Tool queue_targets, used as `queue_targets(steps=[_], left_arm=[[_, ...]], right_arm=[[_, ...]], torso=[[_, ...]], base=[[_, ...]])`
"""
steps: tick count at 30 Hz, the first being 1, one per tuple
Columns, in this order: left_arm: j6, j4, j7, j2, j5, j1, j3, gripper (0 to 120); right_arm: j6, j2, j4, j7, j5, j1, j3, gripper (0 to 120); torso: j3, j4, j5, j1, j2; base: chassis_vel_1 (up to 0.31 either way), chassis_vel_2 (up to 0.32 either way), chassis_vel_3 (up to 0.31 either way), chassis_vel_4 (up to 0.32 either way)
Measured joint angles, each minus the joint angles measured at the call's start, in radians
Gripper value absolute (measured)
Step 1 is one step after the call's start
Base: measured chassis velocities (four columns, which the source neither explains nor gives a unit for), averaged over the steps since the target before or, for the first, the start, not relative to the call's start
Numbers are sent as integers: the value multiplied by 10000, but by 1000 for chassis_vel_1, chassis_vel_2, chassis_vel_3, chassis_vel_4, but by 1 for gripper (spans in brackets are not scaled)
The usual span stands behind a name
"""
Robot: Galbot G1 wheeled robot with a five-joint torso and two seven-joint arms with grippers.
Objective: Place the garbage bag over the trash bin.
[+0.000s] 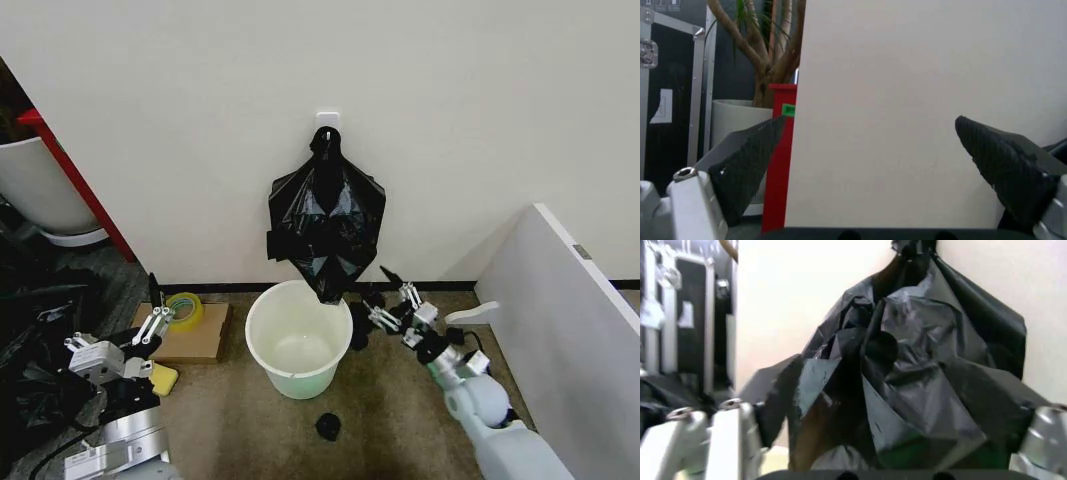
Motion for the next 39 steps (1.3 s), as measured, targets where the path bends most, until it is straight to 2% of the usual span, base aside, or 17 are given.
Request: queue_targets(steps=[2,5,8,9,11,13,16,18,24,26,32,34,35,39], left_arm=[[0,21,0,8,0,-3,-12,100],[0,68,-2,33,-8,-15,-64,100],[14,87,-15,35,-37,-41,-92,100],[14,87,-15,35,-37,-41,-92,100],[26,98,-27,30,-53,-62,-101,100],[43,112,-37,9,-60,-78,-106,100],[59,122,-43,-24,-62,-91,-103,100],[64,124,-45,-30,-62,-94,-102,100],[95,144,-54,-44,-62,-122,-102,100],[96,145,-56,-45,-62,-125,-102,100],[131,141,-57,-41,-55,-158,-64,100],[134,137,-57,-40,-55,-159,-62,100],[142,116,-57,-36,-48,-160,-49,100],[149,69,-56,16,-37,-145,-64,100]], right_arm=[[-35,3,55,330,-505,104,-162,84],[-520,-15,208,1500,-2448,409,-611,97],[-1184,-82,258,2511,-3669,623,-1009,93],[-1184,-82,258,2511,-3669,623,-1009,93],[-1692,-96,259,3146,-4213,745,-1214,86],[-2290,-20,183,3837,-4987,908,-1372,75],[-2791,179,55,4147,-5729,1007,-1392,64],[-2914,220,50,4205,-5826,1007,-1414,60],[-3675,394,107,4760,-6624,862,-1451,35],[-3779,399,141,4893,-6691,827,-1448,32],[-4296,434,419,5555,-6865,563,-1386,6],[-4301,437,419,5564,-6869,560,-1374,4],[-4303,449,414,5575,-6873,556,-1322,0],[-4238,451,383,5559,-6752,546,-1181,0]], torso=[[0,0,0,0,0],[0,1,-1,0,0],[0,0,-1,0,0],[0,0,-1,0,0],[0,0,-1,0,0],[0,0,-1,0,0],[0,0,0,0,0],[0,0,-1,0,0],[0,0,0,0,0],[0,0,0,0,0],[0,0,-1,-1,0],[0,0,-1,-1,0],[0,0,0,-1,0],[0,0,0,-1,0]], base=[[0,0,0,0],[0,0,0,0],[0,0,0,0],[0,0,0,0],[0,0,0,0],[0,0,0,0],[0,0,0,0],[0,0,0,0],[0,0,0,0],[0,0,0,0],[0,0,0,0],[0,0,0,0],[0,0,0,0],[0,0,0,0]])
